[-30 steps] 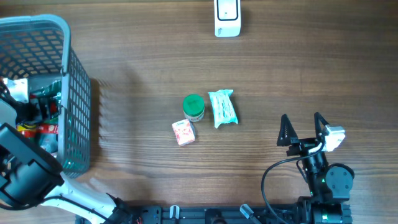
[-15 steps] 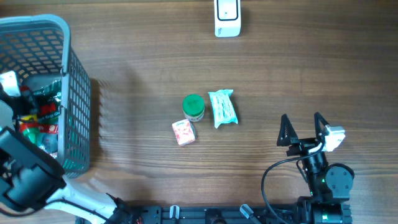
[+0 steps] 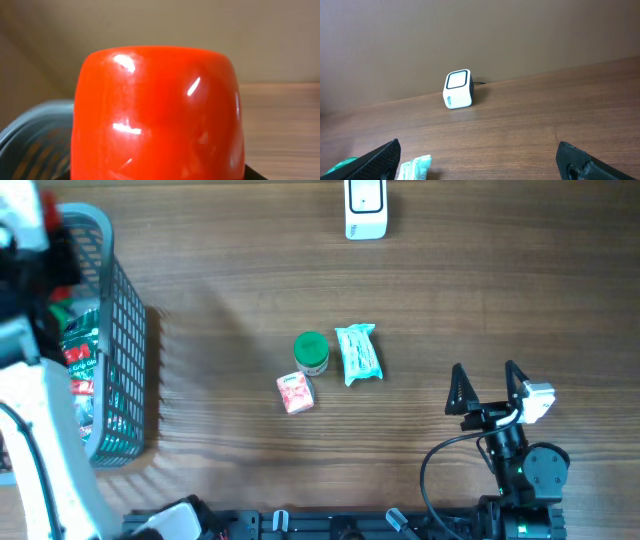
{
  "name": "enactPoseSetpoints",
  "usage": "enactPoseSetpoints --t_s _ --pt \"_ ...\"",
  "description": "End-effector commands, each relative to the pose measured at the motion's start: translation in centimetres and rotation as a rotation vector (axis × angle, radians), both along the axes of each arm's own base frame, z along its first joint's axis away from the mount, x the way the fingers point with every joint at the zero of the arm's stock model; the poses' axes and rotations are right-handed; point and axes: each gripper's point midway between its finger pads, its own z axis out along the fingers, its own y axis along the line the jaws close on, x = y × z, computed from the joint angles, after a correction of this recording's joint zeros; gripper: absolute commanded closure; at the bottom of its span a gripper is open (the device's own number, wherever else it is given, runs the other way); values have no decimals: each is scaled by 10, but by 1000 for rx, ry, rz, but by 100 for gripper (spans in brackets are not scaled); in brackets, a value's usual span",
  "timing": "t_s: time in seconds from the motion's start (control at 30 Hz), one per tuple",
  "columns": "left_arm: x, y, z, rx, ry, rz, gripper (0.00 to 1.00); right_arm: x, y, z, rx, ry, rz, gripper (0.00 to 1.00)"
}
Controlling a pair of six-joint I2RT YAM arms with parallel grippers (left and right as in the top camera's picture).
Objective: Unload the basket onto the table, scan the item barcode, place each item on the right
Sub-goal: 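Lift the sauce bottle out and stand it beside the jar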
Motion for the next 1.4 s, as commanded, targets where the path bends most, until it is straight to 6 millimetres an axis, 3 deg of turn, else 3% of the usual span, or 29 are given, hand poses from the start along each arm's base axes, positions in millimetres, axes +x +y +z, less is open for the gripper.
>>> enactPoseSetpoints --t_s 0.0,0.07,0.13,0.3,0.33,0.43,0.57,0.77,0.87,1.07,1.2,1.37 --pt "-1 -86 45 12 -113 -200 56 0 0 1 14 -2 -6 1" --pt "1 -122 38 -16 -88 -272 55 0 0 1 14 -2 -6 0" --pt "2 -153 15 -107 -5 -274 57 0 0 1 14 -2 -6 0" --pt "5 -197 -52 -212 230 -305 57 0 0 1 14 -2 -6 0" --pt "6 -200 -77 -252 312 -258 56 0 0 1 14 -2 -6 0" --pt "5 -199 -121 -290 451 -149 55 0 0 1 14 -2 -6 0" --pt "9 -195 -184 -209 620 -34 56 0 0 1 14 -2 -6 0" --pt "22 -191 -245 -10 695 113 55 0 0 1 14 -2 -6 0" --pt "25 -205 -276 -12 730 123 55 0 0 1 14 -2 -6 0" --pt "18 -224 -315 -67 792 165 47 0 0 1 14 -2 -6 0" --pt "21 -250 -321 -84 779 101 39 0 0 1 14 -2 -6 0" --pt "22 -258 -322 -94 774 86 34 0 0 1 14 -2 -6 1"
